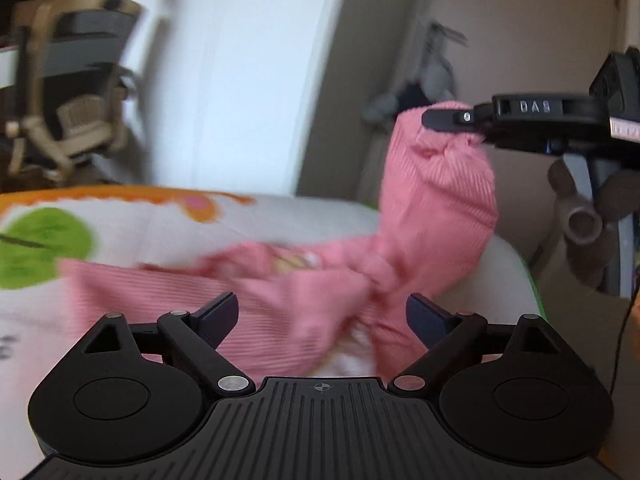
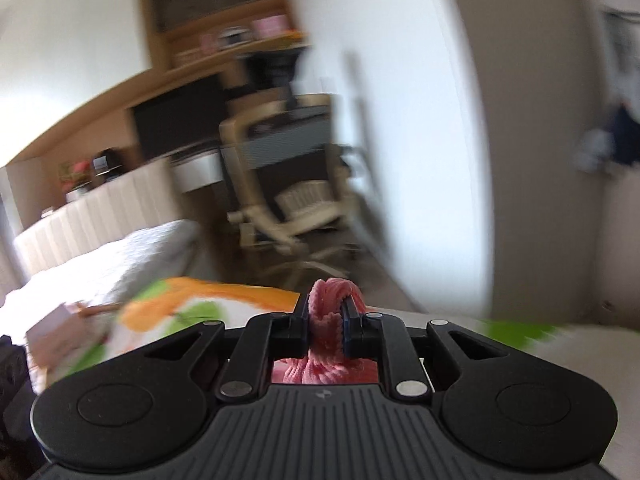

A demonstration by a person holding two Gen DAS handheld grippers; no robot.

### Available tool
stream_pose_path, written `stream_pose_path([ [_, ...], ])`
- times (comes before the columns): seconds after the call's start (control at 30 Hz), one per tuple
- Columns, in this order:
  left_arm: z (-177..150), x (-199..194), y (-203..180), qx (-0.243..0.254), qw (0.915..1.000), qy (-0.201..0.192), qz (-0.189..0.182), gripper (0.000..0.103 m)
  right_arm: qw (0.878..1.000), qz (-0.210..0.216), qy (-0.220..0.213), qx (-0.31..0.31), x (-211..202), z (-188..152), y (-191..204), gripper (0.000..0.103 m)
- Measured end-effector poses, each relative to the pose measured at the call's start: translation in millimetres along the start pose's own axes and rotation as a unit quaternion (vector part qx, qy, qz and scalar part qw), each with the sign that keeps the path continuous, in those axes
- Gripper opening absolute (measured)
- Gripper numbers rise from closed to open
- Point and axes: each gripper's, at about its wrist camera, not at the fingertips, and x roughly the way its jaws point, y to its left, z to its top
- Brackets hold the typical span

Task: Fold clothes

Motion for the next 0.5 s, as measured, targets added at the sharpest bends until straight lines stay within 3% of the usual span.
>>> stream_pose_path([
  [0.17, 2.6, -53.3, 44.7, -0.063, 0.9977, -0.019, 0.014, 0.096, 0.994, 0.088, 0.061, -0.019, 66.7, 2.6, 71.8, 0.015],
  [0.2, 2.2, -61.3, 51.8, -0.075, 0.9969, -0.021, 0.014, 0.096, 0.992, 0.100, 0.075, -0.022, 82.0, -1.1, 84.0, 0.019],
  [0.27, -3.2, -63.9, 56.8, -0.093, 0.9956, -0.014, 0.003, 0.096, 0.988, 0.124, 0.094, -0.011, 101.4, -5.4, 98.7, 0.040],
  [0.3, -5.9, -65.2, 59.3, -0.102, 0.9947, -0.011, -0.003, 0.096, 0.985, 0.137, 0.101, -0.002, 108.7, -6.9, 104.1, 0.043],
  [0.4, -9.3, -61.0, 59.6, -0.116, 0.9929, -0.004, -0.025, 0.096, 0.984, 0.157, 0.084, -0.003, 102.1, -4.4, 111.2, 0.049],
  [0.5, -5.5, -52.2, 57.5, -0.121, 0.9924, -0.006, -0.024, 0.097, 0.989, 0.134, 0.055, -0.023, 78.7, 1.4, 97.2, 0.057],
])
